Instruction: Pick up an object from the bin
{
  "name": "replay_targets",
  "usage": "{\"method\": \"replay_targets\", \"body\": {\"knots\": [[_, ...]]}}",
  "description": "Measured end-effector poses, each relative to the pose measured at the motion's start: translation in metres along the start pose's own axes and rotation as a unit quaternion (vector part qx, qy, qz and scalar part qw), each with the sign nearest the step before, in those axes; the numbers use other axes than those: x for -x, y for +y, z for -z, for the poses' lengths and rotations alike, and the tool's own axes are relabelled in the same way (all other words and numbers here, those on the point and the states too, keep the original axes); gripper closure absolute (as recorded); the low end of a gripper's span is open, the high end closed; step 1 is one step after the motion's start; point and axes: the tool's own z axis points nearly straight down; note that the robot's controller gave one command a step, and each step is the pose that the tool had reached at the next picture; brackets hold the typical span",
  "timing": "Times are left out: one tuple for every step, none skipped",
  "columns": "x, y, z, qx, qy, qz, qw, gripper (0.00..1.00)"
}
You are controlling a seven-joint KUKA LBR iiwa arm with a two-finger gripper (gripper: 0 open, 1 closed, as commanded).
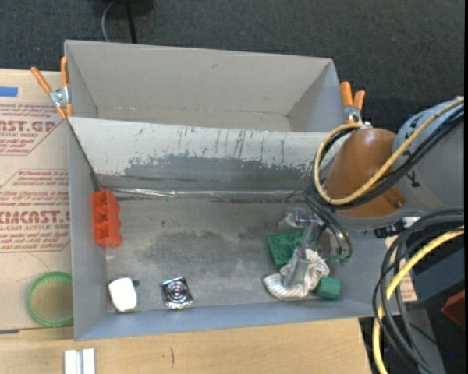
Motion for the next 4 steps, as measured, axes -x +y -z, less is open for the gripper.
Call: {"method": "replay_targets", "body": {"knots": [[0.002,-0.026,-0.001,0.0,0.0004,0.002,1.0,0.0],[-0.003,-0.044,-0.002,0.0,-0.0008,0.025,0.9997,0.0],[-0.005,-0.036,-0.002,0.0,-0.0007,0.041,0.9992,0.0],[-0.005,-0.019,-0.002,0.0,-0.0018,0.155,0.9879,0.0]]}}
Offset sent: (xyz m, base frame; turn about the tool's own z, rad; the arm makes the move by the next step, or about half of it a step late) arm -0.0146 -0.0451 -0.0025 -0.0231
